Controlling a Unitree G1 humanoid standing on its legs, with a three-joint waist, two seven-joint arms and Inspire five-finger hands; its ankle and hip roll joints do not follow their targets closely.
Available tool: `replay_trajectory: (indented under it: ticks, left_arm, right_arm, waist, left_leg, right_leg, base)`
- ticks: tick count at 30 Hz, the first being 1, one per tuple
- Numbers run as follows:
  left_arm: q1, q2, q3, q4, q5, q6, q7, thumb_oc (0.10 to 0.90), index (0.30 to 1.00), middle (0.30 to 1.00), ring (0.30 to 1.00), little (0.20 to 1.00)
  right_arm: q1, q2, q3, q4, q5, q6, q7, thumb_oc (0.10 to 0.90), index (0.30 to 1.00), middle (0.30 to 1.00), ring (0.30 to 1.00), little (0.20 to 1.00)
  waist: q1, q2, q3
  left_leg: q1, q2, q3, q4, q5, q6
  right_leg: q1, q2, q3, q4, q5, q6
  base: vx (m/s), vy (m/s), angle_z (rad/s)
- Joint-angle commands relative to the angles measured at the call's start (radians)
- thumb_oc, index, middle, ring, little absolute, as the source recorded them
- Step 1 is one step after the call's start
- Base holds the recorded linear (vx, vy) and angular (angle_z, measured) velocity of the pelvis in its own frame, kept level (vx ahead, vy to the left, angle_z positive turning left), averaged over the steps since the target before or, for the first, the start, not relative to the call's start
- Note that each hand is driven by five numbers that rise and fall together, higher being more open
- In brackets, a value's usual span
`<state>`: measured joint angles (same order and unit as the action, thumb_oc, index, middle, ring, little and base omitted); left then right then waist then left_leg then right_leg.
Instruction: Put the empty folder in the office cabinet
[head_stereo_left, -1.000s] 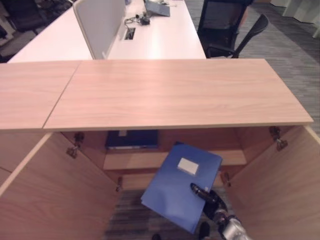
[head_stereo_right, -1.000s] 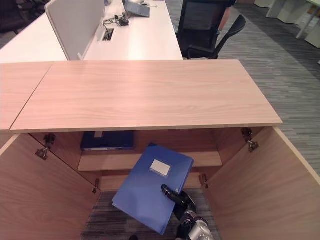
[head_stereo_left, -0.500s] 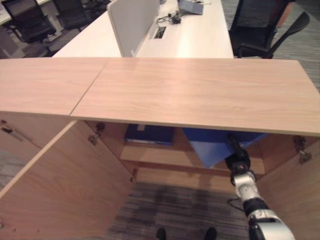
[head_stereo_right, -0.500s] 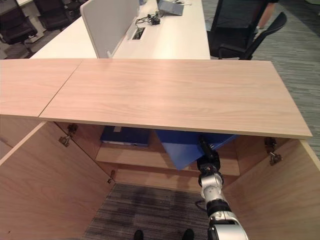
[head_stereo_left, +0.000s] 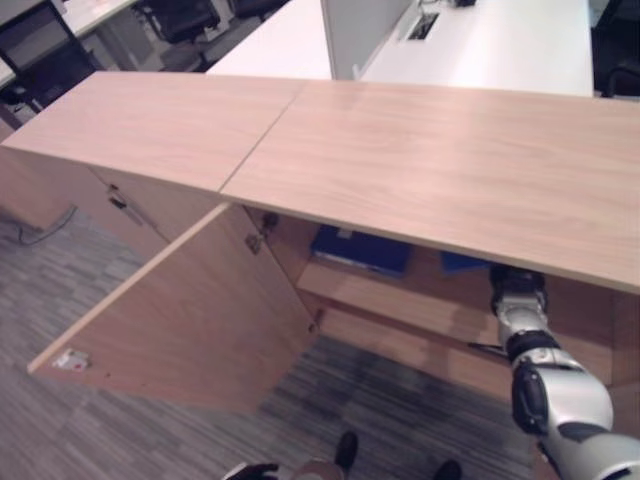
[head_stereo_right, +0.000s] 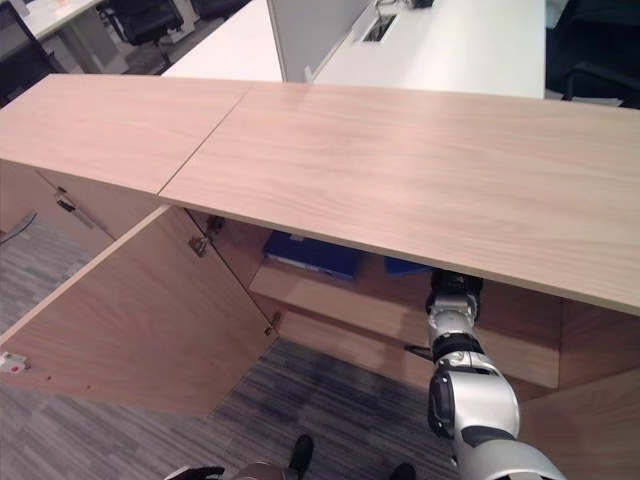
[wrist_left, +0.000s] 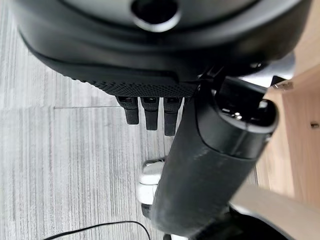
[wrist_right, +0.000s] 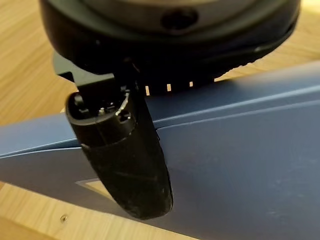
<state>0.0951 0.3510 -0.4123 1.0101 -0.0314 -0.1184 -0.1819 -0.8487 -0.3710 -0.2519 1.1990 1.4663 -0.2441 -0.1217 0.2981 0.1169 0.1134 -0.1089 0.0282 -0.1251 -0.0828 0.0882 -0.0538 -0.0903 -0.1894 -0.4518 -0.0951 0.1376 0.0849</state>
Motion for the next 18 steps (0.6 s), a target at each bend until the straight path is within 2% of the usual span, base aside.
replay_trajectory:
  ticks: [1, 4, 5, 7, 9, 10, 11, 17, 18]
  left_arm:
    - [-0.009, 0.06, -0.028, 0.081, -0.061, -0.012, 0.028, 0.8, 0.9, 0.9, 0.9, 0.9]
    - [0.009, 0.059, -0.017, 0.077, -0.095, -0.014, 0.019, 0.8, 0.9, 0.9, 0.9, 0.9]
    - [0.009, 0.059, -0.018, 0.077, -0.095, -0.014, 0.019, 0.8, 0.9, 0.9, 0.9, 0.9]
    - [0.015, 0.06, -0.022, 0.065, -0.108, -0.017, 0.014, 0.8, 0.9, 0.9, 0.9, 0.9]
    - [0.017, 0.063, -0.026, 0.06, -0.105, -0.02, 0.014, 0.8, 0.9, 0.9, 0.9, 0.9]
    - [0.011, 0.069, -0.034, 0.051, -0.102, -0.024, 0.011, 0.8, 0.9, 0.9, 0.9, 0.9]
    - [0.01, 0.069, -0.034, 0.051, -0.102, -0.024, 0.011, 0.8, 0.9, 0.9, 0.9, 0.9]
    - [0.008, 0.105, -0.083, 0.004, -0.091, -0.034, -0.015, 0.8, 0.9, 0.9, 0.9, 0.9]
    - [0.008, 0.105, -0.084, 0.003, -0.091, -0.034, -0.016, 0.8, 0.9, 0.9, 0.9, 0.9]
  right_arm:
    - [-0.178, -0.208, 0.008, -0.014, 0.032, -0.036, 0.053, 0.4, 0.3, 0.3, 0.3, 0.3]
    - [-0.182, -0.303, 0.007, 0.022, 0.047, -0.031, 0.058, 0.4, 0.3, 0.3, 0.3, 0.3]
    - [-0.183, -0.305, 0.007, 0.024, 0.048, -0.03, 0.059, 0.4, 0.3, 0.3, 0.3, 0.3]
    - [-0.188, -0.348, 0.003, 0.039, 0.06, -0.03, 0.057, 0.4, 0.3, 0.3, 0.3, 0.3]
    - [-0.19, -0.357, 0.0, 0.046, 0.062, -0.032, 0.055, 0.4, 0.3, 0.3, 0.3, 0.3]
    - [-0.2, -0.377, 0.002, 0.054, 0.064, -0.03, 0.051, 0.4, 0.3, 0.3, 0.3, 0.3]
    - [-0.2, -0.378, 0.002, 0.054, 0.064, -0.03, 0.051, 0.4, 0.3, 0.3, 0.3, 0.3]
    - [-0.237, -0.419, 0.012, 0.087, 0.081, -0.026, 0.039, 0.4, 0.3, 0.3, 0.3, 0.3]
    - [-0.239, -0.421, 0.013, 0.088, 0.081, -0.026, 0.039, 0.4, 0.3, 0.3, 0.3, 0.3]
  waist:
    - [0.055, 0.002, 0.035]
    - [0.078, 0.029, 0.046]
    - [0.079, 0.029, 0.045]
    - [0.093, 0.054, 0.063]
    - [0.095, 0.061, 0.069]
    - [0.096, 0.074, 0.084]
    - [0.097, 0.073, 0.084]
    - [0.085, 0.114, 0.13]
    - [0.087, 0.114, 0.13]
  left_leg:
    - [-0.014, 0.002, -0.048, -0.004, -0.098, -0.052]
    - [-0.053, 0.001, -0.061, -0.001, -0.087, -0.052]
    - [-0.054, 0.001, -0.061, -0.001, -0.087, -0.052]
    - [-0.083, 0.0, -0.062, 0.009, -0.079, -0.049]
    - [-0.094, 0.001, -0.059, 0.013, -0.077, -0.049]
    - [-0.124, 0.0, -0.055, 0.045, -0.088, -0.046]
    - [-0.127, -0.001, -0.055, 0.047, -0.089, -0.046]
    - [-0.227, -0.01, -0.033, 0.175, -0.139, -0.044]
    - [-0.232, -0.011, -0.032, 0.181, -0.142, -0.044]
  right_leg:
    - [0.103, -0.035, -0.006, 0.092, -0.219, 0.084]
    - [0.062, -0.049, -0.02, 0.14, -0.244, 0.081]
    - [0.06, -0.05, -0.02, 0.141, -0.245, 0.081]
    - [0.023, -0.061, -0.014, 0.179, -0.262, 0.078]
    - [0.01, -0.066, -0.013, 0.192, -0.266, 0.079]
    - [-0.028, -0.081, 0.002, 0.233, -0.279, 0.079]
    - [-0.031, -0.082, 0.003, 0.236, -0.281, 0.079]
    - [-0.161, -0.117, 0.061, 0.373, -0.313, 0.082]
    - [-0.167, -0.119, 0.064, 0.379, -0.316, 0.082]
  base:
    - [-0.03, 0.002, 0.24]
    - [-0.01, -0.008, 0.41]
    - [0.0, 0.012, 0.41]
    - [0.0, 0.017, 0.23]
    - [0.0, 0.0, 0.0]
    - [0.0, 0.0, 0.0]
    - [0.0, 0.0, 0.0]
    - [-0.02, 0.009, -0.1]
    - [-0.01, 0.008, -0.07]
